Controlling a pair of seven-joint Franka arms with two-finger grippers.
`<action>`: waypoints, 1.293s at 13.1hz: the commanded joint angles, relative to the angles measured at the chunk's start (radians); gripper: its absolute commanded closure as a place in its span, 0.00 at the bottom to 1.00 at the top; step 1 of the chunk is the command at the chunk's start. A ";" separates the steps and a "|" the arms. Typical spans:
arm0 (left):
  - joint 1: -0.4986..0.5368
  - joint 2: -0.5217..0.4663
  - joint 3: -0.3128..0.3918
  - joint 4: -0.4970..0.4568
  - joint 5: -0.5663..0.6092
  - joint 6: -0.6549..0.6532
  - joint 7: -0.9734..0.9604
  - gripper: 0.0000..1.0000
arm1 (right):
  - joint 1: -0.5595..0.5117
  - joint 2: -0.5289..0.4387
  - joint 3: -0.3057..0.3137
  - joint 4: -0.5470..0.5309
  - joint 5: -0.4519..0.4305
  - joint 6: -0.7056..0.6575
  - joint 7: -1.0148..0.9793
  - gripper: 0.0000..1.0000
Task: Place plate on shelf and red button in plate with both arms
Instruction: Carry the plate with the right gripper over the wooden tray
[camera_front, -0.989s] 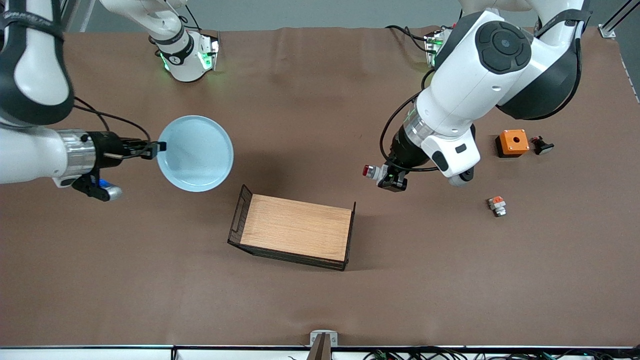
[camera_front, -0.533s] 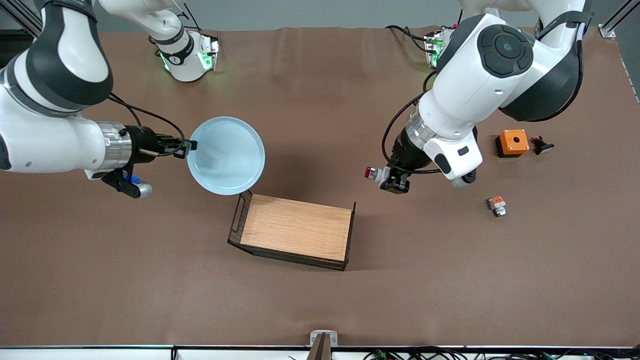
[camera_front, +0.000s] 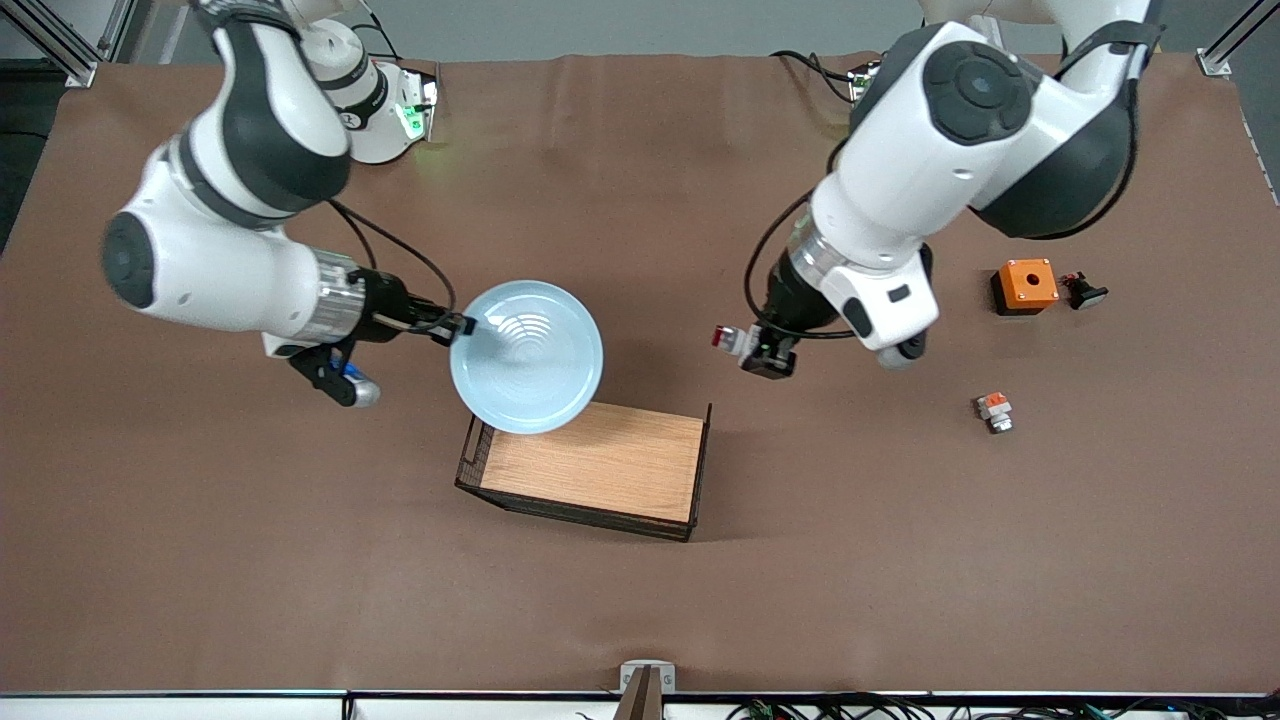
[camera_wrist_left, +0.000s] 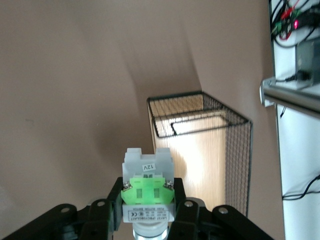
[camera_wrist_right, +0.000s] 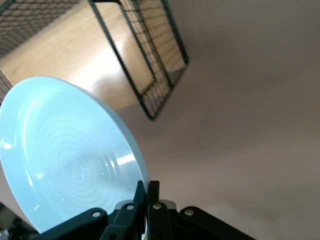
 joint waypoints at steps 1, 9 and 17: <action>-0.036 0.021 0.022 0.041 0.001 0.001 -0.020 1.00 | 0.075 -0.051 -0.010 -0.102 0.021 0.156 0.070 0.99; -0.051 0.044 0.026 0.041 0.001 0.025 -0.018 1.00 | 0.157 0.027 -0.010 -0.114 0.019 0.349 0.104 0.99; -0.068 0.097 0.030 0.041 0.001 0.061 -0.018 1.00 | 0.164 0.110 -0.010 -0.111 0.013 0.446 0.090 0.99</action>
